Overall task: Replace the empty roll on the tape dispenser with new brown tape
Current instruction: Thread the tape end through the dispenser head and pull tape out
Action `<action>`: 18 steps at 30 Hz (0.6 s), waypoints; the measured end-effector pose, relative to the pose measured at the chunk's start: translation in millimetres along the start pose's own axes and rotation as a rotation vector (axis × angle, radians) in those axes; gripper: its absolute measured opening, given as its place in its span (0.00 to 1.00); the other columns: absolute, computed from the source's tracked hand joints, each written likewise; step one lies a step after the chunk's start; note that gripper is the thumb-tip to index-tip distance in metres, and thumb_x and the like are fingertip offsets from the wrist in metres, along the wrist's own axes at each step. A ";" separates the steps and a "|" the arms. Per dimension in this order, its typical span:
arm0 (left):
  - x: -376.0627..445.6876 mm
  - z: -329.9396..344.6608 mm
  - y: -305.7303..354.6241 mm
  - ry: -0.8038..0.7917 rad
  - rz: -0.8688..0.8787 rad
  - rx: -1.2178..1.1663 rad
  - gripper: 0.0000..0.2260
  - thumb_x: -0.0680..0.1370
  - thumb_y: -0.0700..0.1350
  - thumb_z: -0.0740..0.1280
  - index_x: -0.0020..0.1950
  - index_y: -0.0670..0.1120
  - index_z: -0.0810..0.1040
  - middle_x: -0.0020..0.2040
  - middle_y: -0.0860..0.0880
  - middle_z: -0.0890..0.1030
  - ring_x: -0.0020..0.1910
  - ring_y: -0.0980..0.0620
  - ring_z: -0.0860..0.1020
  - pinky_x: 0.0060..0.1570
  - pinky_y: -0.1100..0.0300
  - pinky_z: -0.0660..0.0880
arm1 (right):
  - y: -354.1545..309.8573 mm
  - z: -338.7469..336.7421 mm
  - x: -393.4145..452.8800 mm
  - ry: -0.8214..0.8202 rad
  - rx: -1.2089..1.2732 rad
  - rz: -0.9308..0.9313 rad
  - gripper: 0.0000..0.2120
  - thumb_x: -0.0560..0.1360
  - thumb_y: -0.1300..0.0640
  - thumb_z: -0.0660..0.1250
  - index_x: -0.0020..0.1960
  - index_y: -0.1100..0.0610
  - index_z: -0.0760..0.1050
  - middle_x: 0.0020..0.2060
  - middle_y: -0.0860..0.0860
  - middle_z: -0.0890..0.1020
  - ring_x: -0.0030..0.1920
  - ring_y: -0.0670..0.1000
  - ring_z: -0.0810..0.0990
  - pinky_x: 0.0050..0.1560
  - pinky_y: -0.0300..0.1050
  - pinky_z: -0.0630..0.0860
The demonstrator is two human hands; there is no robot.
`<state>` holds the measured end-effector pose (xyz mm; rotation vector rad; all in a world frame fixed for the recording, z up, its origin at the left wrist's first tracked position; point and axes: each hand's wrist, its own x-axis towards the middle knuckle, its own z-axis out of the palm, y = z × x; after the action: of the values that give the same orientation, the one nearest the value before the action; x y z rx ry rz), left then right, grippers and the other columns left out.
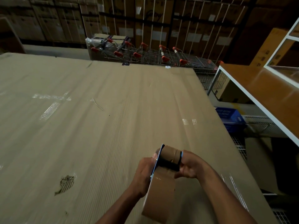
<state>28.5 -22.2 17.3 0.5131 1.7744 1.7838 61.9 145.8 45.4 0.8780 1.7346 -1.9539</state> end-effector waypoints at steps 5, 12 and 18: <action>1.4 -7.7 -14.7 -0.014 0.035 -0.150 0.38 0.77 0.68 0.61 0.50 0.30 0.77 0.41 0.24 0.80 0.40 0.22 0.80 0.39 0.28 0.79 | -2.9 6.2 -1.9 0.007 0.006 -0.021 0.13 0.75 0.59 0.64 0.54 0.66 0.79 0.46 0.65 0.83 0.40 0.63 0.84 0.37 0.53 0.81; -2.2 -8.5 14.0 -0.277 -0.040 -0.396 0.51 0.55 0.70 0.80 0.64 0.37 0.70 0.45 0.41 0.86 0.39 0.42 0.86 0.39 0.50 0.84 | -3.6 11.7 -2.4 0.153 0.050 -0.048 0.07 0.73 0.65 0.61 0.38 0.64 0.75 0.24 0.55 0.79 0.24 0.55 0.77 0.29 0.45 0.73; 1.4 -7.2 10.1 -0.198 -0.024 -0.222 0.30 0.67 0.53 0.72 0.67 0.46 0.72 0.57 0.42 0.81 0.51 0.50 0.83 0.49 0.58 0.82 | -7.3 14.5 4.5 0.253 0.045 -0.078 0.04 0.68 0.65 0.66 0.40 0.65 0.77 0.31 0.60 0.79 0.34 0.58 0.78 0.38 0.48 0.75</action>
<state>21.7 -26.5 26.8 0.5530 1.4236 1.8183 51.0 133.3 48.4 1.1312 1.8950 -2.0114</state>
